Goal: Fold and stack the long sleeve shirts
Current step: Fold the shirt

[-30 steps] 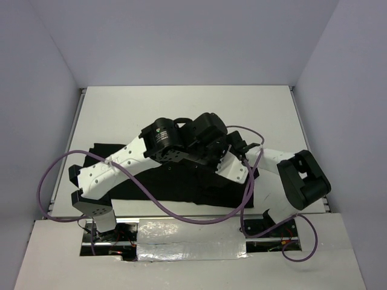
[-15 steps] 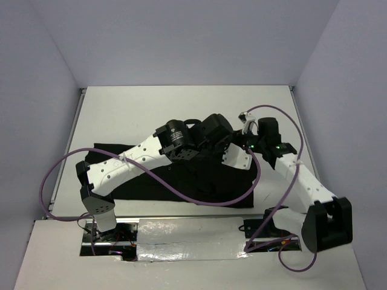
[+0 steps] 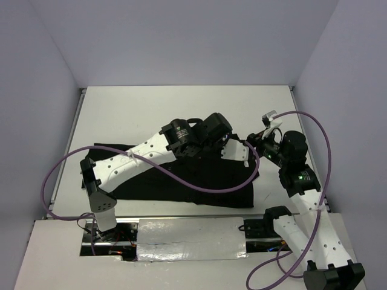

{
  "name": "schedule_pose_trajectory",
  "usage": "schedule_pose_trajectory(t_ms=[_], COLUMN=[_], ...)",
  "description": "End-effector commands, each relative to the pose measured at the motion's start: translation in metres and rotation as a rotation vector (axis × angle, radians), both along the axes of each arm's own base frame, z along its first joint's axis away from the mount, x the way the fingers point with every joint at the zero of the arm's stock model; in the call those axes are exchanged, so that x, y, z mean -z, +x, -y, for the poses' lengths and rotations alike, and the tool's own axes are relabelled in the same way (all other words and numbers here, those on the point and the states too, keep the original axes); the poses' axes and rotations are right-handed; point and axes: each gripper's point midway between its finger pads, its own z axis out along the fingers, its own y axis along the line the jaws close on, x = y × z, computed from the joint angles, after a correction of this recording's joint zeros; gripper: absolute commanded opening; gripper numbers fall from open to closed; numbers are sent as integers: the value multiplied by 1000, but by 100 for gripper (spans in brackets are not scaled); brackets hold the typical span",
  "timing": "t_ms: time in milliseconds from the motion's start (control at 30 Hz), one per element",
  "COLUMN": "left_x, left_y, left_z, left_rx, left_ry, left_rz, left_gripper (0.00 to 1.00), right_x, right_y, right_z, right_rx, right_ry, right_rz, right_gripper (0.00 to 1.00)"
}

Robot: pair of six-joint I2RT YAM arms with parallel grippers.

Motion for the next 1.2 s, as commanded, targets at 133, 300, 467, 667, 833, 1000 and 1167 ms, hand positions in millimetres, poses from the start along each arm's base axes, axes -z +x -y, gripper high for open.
schedule_pose_trajectory(t_ms=[133, 300, 467, 667, 833, 1000, 1167], left_x=[2, 10, 25, 48, 77, 94, 95], left_y=[60, 83, 104, 115, 131, 151, 148], left_z=[13, 19, 24, 26, 16, 9, 24], left_rx=[-195, -262, -304, -336, -373, -439, -414], left_ry=[-127, -152, -158, -134, -76, -59, -83], left_rz=[98, 152, 191, 199, 189, 139, 83], left_gripper=[0, 0, 0, 1, 0, 0, 0], right_x=[5, 2, 3, 4, 7, -6, -13], right_y=[-5, -10, -12, -16, -11, -20, -25], right_z=[12, 11, 11, 21, 60, 71, 67], right_rx=[76, 70, 69, 129, 386, 442, 414], right_ry=[-4, 7, 7, 8, -5, 12, 25], right_rz=[-17, 6, -13, -10, -41, 18, 60], right_gripper=[69, 68, 68, 68, 68, 68, 68])
